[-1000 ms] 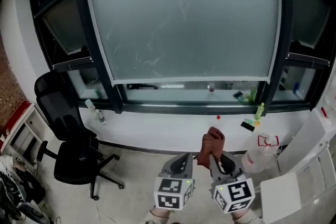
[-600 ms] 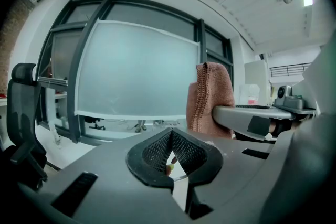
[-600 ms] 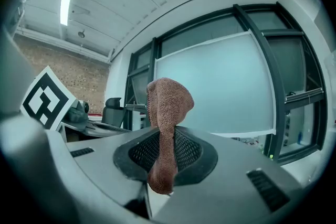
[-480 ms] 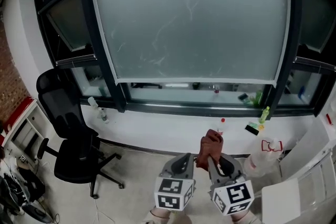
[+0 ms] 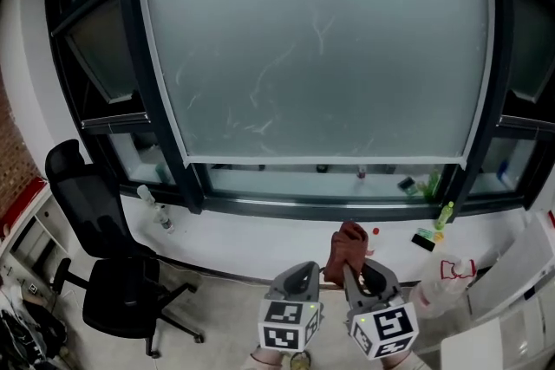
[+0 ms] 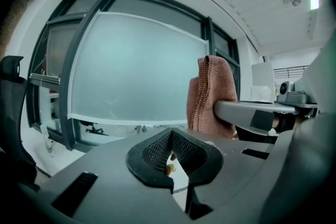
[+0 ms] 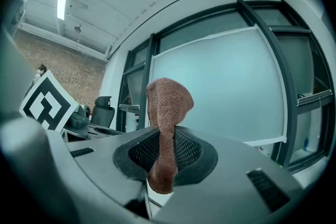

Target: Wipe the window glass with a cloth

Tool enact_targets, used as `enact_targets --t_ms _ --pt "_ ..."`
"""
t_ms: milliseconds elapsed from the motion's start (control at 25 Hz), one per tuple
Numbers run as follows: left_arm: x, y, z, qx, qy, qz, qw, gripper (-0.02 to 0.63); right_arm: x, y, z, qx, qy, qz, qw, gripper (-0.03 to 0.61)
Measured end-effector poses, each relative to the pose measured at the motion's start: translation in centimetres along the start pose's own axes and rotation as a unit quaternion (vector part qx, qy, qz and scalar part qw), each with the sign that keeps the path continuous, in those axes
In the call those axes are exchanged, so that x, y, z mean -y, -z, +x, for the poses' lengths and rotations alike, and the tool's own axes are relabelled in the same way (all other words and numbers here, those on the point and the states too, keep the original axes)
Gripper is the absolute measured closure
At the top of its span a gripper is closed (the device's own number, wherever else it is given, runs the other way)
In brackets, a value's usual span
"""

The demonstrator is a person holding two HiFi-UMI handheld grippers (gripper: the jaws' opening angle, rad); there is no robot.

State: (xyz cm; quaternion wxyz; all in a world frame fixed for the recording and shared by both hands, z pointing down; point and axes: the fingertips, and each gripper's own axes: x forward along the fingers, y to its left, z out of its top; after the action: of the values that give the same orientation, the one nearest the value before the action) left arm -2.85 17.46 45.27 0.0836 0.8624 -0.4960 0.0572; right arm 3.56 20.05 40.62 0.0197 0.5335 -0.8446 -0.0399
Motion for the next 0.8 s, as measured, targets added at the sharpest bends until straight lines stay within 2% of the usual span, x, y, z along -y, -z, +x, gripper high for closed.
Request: enact_targets --t_ms 360,600,800 --pt "-6.8 -3.6 6.1 0.003 0.016 0.009 0.9998 0.610 1.7 -1.1 9.5 0.013 0.019 0.004 1.000 0.529" --pt "-10.1 -4.6 9.3 0.001 0.028 0.022 0.9994 0.609 2.1 -1.2 14.6 0.019 0.024 0.002 1.000 0.531" --pt "-12.4 -4.9 11.6 -0.004 0.035 0.016 0.9993 0.610 2.6 -1.2 17.3 0.015 0.034 0.003 0.999 0.531"
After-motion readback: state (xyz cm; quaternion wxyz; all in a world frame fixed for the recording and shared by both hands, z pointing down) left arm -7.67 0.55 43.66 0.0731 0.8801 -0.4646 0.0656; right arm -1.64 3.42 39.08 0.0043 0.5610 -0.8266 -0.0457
